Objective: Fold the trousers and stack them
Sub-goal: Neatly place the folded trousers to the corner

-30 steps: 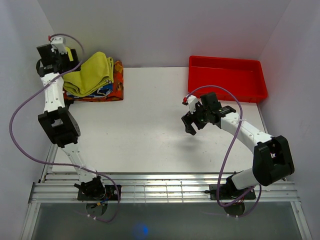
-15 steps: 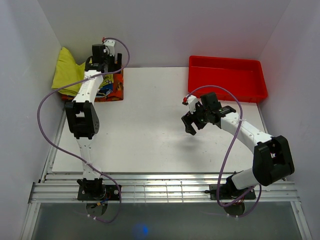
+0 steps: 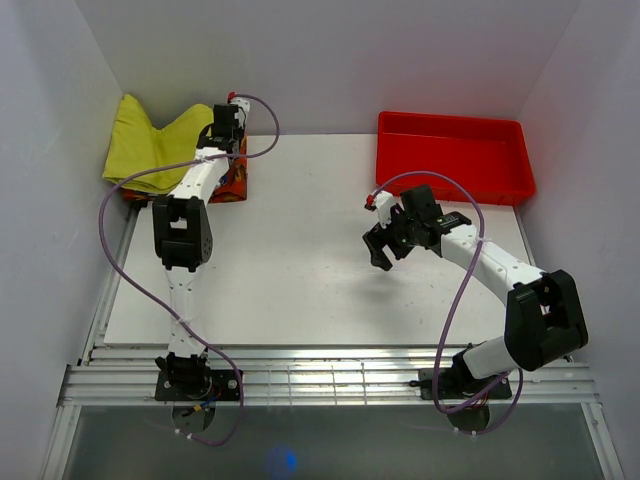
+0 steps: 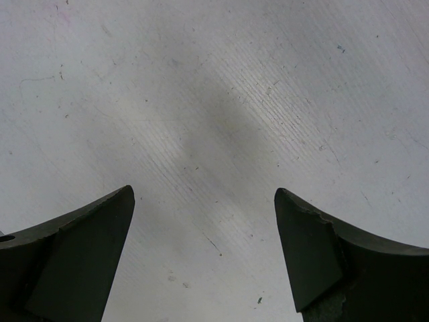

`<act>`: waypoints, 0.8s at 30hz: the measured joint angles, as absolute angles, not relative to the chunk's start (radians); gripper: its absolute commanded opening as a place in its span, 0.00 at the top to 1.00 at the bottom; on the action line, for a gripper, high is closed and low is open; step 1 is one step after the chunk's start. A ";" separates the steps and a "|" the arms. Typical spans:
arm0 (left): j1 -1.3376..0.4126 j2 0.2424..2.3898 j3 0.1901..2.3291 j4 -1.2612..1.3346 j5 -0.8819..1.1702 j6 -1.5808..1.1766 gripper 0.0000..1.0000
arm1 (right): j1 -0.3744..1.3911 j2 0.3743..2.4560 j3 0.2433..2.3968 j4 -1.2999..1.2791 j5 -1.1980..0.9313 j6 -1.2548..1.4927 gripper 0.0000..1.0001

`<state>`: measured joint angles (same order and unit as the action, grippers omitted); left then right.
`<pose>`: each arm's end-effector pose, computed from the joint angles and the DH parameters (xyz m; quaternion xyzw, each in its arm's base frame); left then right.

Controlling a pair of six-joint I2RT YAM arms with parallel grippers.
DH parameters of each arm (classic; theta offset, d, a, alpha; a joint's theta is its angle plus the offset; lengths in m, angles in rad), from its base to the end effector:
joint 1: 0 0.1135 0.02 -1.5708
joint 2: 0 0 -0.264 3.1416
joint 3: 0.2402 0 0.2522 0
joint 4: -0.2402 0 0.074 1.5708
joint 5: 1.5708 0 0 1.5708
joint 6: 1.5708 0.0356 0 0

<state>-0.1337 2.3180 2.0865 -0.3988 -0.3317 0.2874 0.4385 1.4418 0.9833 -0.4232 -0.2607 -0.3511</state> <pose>0.5353 -0.0603 0.2459 0.1106 0.8754 0.1810 0.4343 0.2688 0.1362 0.2370 -0.3995 0.8446 0.1369 0.3292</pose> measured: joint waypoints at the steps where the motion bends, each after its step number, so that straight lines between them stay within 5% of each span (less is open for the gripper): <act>1: -0.133 2.318 2.086 -0.397 -0.331 0.289 0.73 | 0.439 1.442 0.983 -0.423 -0.261 -0.351 0.10; 4: -0.124 2.318 2.094 -0.391 -0.310 0.304 1.00 | 0.439 1.442 0.983 -0.423 -0.260 -0.351 0.10; 24: -0.131 2.260 1.964 -0.434 0.101 0.486 1.00 | 0.427 1.441 0.958 -0.420 -0.253 -0.351 0.10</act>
<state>-0.1307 2.2604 1.9640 -0.4335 0.1009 0.4862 0.4271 1.4414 0.9585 -0.4202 -0.2527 -0.3511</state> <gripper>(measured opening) 0.041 0.903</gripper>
